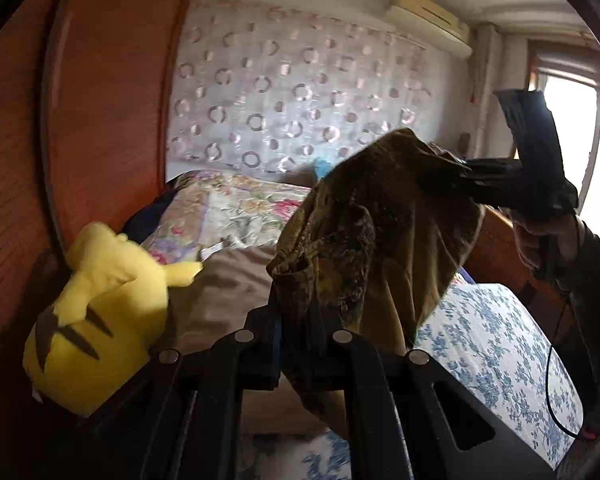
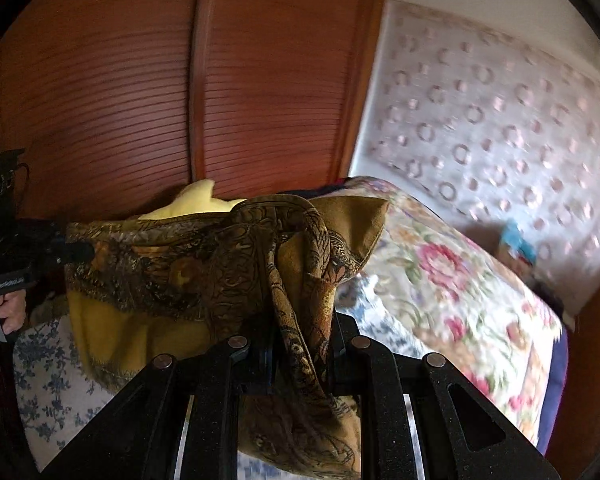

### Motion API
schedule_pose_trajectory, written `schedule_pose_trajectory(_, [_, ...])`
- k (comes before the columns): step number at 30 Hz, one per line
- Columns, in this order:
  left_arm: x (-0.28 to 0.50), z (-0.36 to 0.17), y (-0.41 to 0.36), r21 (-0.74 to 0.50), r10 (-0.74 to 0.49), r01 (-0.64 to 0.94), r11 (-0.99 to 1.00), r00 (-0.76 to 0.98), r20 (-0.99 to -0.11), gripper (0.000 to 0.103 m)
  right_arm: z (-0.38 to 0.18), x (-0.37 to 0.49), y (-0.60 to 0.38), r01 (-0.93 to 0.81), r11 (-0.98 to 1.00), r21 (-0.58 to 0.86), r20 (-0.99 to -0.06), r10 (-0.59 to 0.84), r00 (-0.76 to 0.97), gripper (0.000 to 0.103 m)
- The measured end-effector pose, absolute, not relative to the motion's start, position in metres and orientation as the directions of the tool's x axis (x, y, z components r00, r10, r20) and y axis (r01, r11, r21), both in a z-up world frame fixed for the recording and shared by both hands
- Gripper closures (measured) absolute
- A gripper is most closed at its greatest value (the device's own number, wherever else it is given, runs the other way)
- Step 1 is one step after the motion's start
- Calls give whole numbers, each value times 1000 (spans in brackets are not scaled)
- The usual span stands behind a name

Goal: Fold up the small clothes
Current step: 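Carry the folded shirt beside the yellow plush toy with both grippers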

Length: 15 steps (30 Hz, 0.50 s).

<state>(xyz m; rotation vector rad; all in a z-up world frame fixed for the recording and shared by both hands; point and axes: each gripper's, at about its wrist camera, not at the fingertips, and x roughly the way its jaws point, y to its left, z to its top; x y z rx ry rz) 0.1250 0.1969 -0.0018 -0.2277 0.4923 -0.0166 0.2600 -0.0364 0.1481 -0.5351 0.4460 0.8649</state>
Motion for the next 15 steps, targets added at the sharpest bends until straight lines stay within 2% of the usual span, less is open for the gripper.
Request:
schedule_pose_trajectory(5, [122,-25,218,-234,-30,-106,966,859,-512,94,148,288,19,-845,449,-291,-607,596,526,85])
schedule_pose_trajectory(11, [116,-60,246,-245,9,-185,952,813,-582,94,122,310,79,-875,385,-294,-649,592,478,85])
schedule_pose_trajectory(14, [116,-76,250,-240,17,-205,949,792,-611,94,109,323,87,-867,401,-297,-665,564,489,79])
schedule_pose_trajectory(15, [115,-81,251,-242,16,-210,947,785,-620,94,109,329,87,-862,418,-287,-664,562,493,71])
